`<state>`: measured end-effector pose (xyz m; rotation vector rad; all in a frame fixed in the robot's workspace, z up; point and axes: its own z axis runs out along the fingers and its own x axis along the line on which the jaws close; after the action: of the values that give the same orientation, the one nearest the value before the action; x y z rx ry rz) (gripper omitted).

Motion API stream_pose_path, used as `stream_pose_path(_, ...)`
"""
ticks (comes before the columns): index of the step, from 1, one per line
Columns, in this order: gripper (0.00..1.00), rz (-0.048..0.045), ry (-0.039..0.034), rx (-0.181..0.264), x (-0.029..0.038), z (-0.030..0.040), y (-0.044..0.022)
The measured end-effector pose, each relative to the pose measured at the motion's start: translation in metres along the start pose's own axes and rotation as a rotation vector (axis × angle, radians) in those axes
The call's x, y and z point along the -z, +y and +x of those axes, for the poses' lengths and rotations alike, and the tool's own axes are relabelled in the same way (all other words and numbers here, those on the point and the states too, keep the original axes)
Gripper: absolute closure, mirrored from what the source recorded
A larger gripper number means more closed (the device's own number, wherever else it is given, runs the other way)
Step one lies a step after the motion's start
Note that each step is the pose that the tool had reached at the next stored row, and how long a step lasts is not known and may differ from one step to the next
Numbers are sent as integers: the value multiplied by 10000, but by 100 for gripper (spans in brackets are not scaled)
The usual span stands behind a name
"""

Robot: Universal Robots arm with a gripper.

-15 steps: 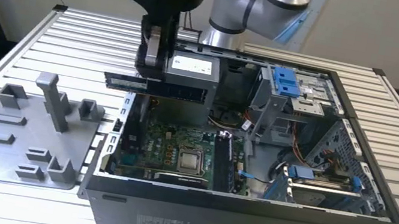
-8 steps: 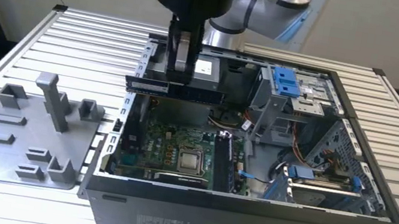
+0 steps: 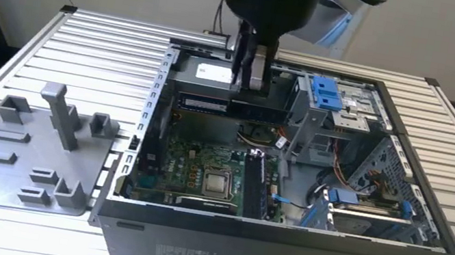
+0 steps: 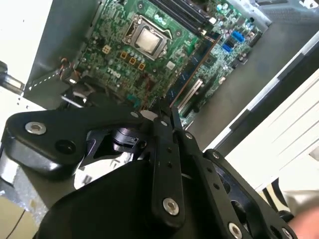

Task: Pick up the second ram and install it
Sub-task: 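Pick up the second ram and move it above second insertion slot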

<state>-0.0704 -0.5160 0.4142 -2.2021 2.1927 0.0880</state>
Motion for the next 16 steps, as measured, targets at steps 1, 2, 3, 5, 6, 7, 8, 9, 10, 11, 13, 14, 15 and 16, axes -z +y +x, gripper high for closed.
stream_pose_path(1,86,-3,2,0,1,0,-46)
stream_pose_path(2,86,-6,2,0,2,0,-91)
stream_pose_path(3,86,-9,1,-1,3,1,-134)
stream_pose_path(5,86,-13,1,0,4,1,-217)
stream_pose_path(6,86,-15,1,-1,5,1,-260)
stream_pose_path(7,86,-17,2,0,6,1,-301)
stream_pose_path(8,86,-19,1,-1,6,1,-341)
stream_pose_path(9,86,-21,1,0,7,2,-383)
stream_pose_path(10,86,-23,1,-1,8,2,-425)
stream_pose_path(11,86,-24,1,-1,8,2,-464)
stream_pose_path(13,86,-27,2,-1,10,2,-544)
stream_pose_path(14,86,-29,1,-1,10,2,-581)
stream_pose_path(15,86,-30,1,-1,11,3,-618)
stream_pose_path(16,86,-30,1,-2,12,3,-651)
